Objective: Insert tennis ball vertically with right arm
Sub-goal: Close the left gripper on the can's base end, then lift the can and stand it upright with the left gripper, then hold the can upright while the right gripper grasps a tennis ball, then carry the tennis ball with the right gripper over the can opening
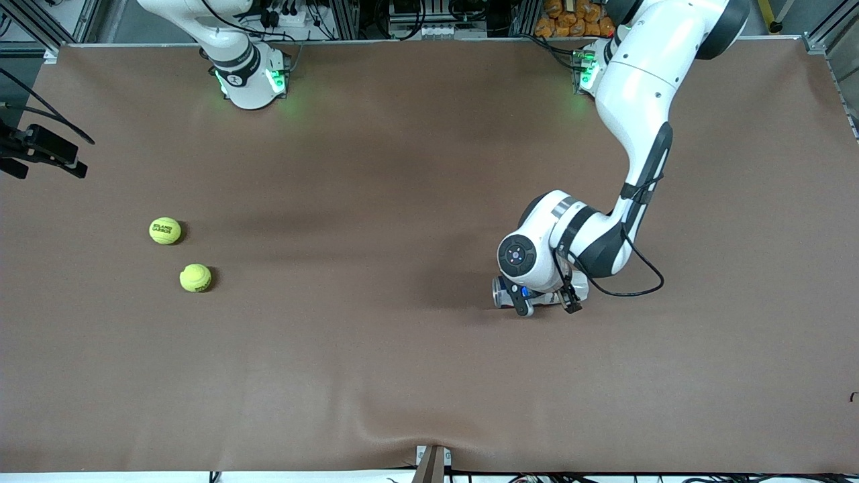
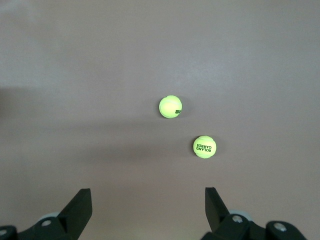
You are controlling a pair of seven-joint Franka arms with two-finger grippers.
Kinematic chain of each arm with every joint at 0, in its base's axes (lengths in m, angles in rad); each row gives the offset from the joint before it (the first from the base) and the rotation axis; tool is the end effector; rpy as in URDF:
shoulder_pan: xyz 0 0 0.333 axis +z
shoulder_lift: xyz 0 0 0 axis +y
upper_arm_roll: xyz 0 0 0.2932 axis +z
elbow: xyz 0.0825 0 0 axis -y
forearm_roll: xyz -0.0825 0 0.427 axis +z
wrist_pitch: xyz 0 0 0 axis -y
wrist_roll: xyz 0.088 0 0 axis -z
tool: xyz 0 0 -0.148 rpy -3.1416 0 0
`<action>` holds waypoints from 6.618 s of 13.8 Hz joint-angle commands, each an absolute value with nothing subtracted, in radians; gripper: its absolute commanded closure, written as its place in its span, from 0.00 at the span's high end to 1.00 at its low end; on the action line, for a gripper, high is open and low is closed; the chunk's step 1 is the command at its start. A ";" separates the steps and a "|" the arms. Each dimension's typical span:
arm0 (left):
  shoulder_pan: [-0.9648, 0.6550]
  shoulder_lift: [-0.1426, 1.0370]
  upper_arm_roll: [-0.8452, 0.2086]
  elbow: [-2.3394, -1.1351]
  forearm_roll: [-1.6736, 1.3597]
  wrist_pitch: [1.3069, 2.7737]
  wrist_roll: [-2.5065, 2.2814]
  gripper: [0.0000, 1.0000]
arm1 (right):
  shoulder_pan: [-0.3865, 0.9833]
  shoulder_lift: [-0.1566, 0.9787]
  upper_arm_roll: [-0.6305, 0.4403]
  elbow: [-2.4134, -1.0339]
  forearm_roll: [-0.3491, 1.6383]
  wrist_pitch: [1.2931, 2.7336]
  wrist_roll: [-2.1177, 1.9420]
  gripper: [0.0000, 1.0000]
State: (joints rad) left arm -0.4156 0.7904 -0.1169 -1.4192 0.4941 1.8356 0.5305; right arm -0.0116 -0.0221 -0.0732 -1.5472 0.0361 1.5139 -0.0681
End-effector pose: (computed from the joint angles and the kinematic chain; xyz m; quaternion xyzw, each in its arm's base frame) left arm 0.6302 -0.2968 0.1322 -0.7811 0.5719 0.1770 0.1776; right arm 0.5835 -0.0445 0.5810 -0.9998 0.0074 0.0042 0.0192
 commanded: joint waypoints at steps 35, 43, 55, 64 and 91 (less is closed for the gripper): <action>-0.445 0.850 -0.175 -1.388 0.637 1.881 0.614 0.70 | -0.034 -0.012 -0.061 -1.534 0.041 1.483 -0.069 1.00; -0.423 0.815 -0.451 -1.364 0.557 2.052 0.390 0.68 | -0.038 0.035 -0.061 -1.525 0.037 1.497 -0.069 1.00; -0.391 0.845 -0.468 -1.518 0.434 3.036 0.158 0.68 | -0.103 0.313 -0.060 -1.655 0.046 1.842 -0.071 1.00; -0.348 1.039 -0.456 -1.664 0.442 3.557 0.121 0.69 | -0.094 0.463 -0.055 -1.890 0.049 2.261 -0.078 1.00; -0.354 1.089 -0.456 -1.675 0.446 3.557 0.124 0.87 | 0.079 0.494 -0.023 -1.404 0.225 1.669 0.366 0.00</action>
State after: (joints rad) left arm -0.3534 1.0818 -0.4510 -1.6846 0.4471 3.5513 0.1238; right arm 0.0121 0.4817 -0.0405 -1.4855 0.2156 1.7289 0.1965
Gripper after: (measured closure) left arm 0.132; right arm 0.330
